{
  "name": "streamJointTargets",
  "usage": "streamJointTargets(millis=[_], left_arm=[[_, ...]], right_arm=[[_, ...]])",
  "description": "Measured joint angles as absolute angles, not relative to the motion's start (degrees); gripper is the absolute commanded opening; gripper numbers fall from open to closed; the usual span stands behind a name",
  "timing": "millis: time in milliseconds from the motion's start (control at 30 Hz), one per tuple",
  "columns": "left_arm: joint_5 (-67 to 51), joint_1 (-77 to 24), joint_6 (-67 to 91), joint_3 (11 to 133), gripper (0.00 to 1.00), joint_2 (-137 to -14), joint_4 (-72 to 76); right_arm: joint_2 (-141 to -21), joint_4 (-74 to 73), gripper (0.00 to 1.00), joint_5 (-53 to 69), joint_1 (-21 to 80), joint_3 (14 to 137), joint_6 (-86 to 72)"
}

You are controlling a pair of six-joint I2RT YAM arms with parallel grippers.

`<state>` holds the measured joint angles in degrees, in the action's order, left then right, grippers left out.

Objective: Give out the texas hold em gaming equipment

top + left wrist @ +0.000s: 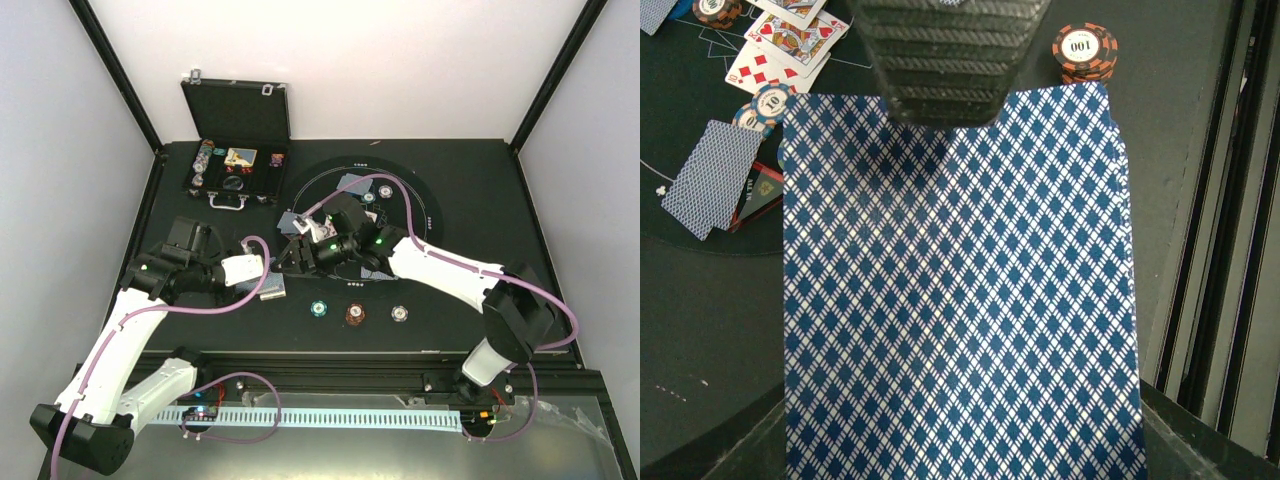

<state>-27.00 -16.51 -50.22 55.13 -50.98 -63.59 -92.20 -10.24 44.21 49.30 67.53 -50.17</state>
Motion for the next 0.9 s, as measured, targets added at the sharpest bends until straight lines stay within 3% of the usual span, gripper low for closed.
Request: streamJointTargets(millis=[367,533,900], left_arm=[[-27.00,-16.51,-50.22,55.13,0.02,-51.00,-63.59],[-26.98,-16.51,-50.22,55.13,0.02,-51.00,-63.59],[-26.98,-16.51,-50.22,55.13,0.02,-51.00,-63.59]], right_arm=[[-93.12,-10.39,0.70,43.83,51.88,70.22,-51.62],[-94.59,-10.85,0.63,43.68,52.38,71.44,-51.68],[-96.66,-14.46,0.59,41.98,52.60,73.10,-50.87]])
